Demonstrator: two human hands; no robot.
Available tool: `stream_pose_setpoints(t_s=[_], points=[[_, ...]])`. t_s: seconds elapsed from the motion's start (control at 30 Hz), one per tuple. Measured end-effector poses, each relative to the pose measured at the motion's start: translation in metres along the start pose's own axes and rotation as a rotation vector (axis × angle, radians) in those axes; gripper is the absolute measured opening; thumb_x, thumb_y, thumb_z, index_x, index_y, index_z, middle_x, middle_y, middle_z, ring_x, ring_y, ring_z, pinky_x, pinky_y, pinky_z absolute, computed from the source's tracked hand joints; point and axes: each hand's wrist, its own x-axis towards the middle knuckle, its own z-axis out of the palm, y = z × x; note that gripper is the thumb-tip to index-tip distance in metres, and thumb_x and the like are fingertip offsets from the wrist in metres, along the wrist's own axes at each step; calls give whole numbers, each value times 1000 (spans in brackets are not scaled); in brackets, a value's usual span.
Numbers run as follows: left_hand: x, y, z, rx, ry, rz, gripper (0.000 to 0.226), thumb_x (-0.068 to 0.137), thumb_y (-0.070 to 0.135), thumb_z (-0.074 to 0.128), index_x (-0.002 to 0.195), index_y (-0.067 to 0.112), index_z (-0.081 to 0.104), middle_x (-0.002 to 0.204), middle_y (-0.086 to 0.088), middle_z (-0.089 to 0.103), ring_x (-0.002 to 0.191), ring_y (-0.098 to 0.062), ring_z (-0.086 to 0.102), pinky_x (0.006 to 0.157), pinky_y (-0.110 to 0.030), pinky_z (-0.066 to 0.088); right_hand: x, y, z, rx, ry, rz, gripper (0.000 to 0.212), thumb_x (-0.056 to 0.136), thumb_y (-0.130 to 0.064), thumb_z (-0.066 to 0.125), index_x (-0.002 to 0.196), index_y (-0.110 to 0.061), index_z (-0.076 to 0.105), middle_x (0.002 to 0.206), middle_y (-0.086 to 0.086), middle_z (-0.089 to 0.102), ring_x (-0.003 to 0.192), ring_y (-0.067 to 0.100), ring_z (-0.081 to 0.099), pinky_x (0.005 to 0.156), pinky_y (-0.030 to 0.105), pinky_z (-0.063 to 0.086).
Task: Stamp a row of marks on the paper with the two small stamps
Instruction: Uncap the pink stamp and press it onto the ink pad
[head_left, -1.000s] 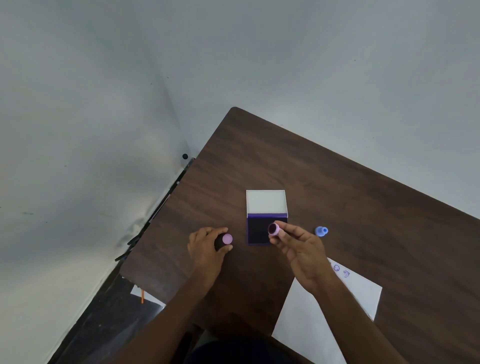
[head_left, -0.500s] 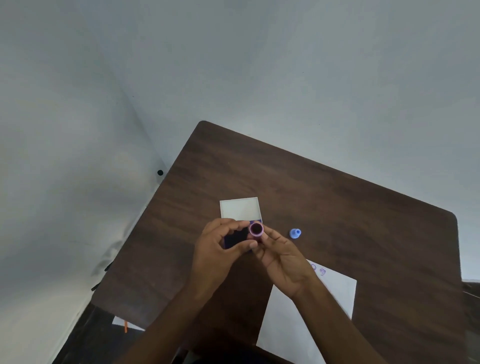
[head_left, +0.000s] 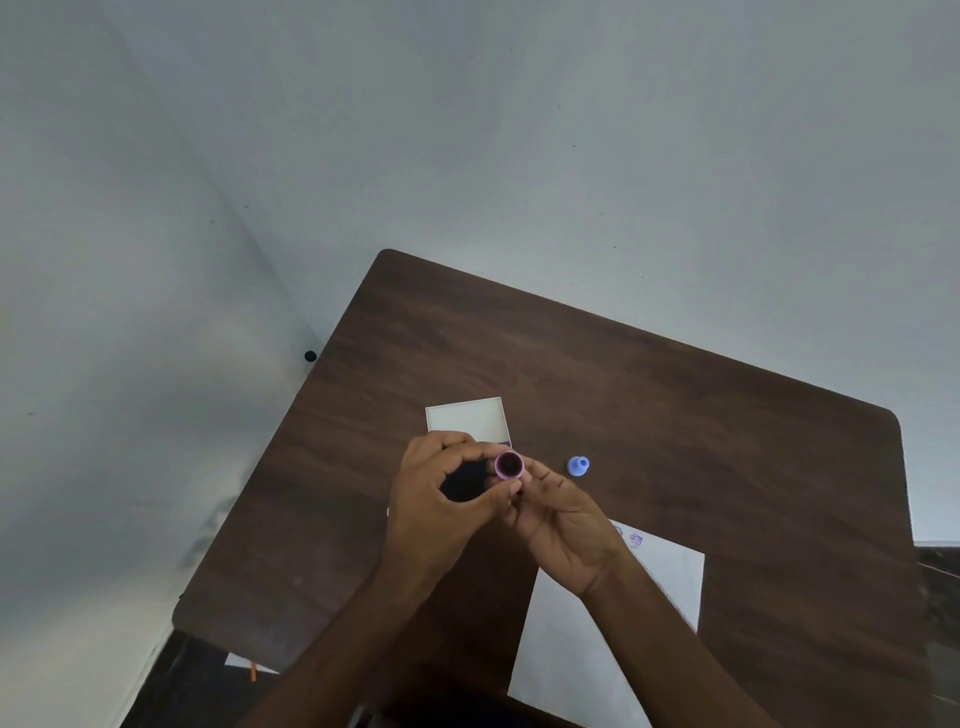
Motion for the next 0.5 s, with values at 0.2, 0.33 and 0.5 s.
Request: stream_pose_setpoints(t_s=[0.2, 0.33, 0.5], points=[[3, 0, 2, 25, 28, 1, 41, 66, 49, 75, 102, 37, 60, 106, 19, 57, 97, 6, 49, 86, -11, 37, 1, -1, 0, 23, -64, 11, 54, 63, -14, 88, 112, 0, 69, 111, 18, 68, 90, 22, 66, 84, 32, 57], [5, 1, 0, 3, 18, 21, 38, 66, 61, 69, 99, 45, 59, 103, 30, 55, 99, 2, 53, 84, -4, 39, 2, -1, -1, 126, -77, 78, 52, 72, -11, 82, 119, 2, 64, 111, 21, 64, 86, 19, 63, 83, 32, 57], [5, 3, 1, -121, 18, -41, 33, 65, 60, 70, 95, 51, 61, 103, 26, 61, 104, -5, 57, 82, -6, 45, 6, 5, -1, 284, -74, 109, 43, 77, -6, 76, 117, 2, 63, 106, 17, 58, 81, 16, 60, 76, 30, 57]])
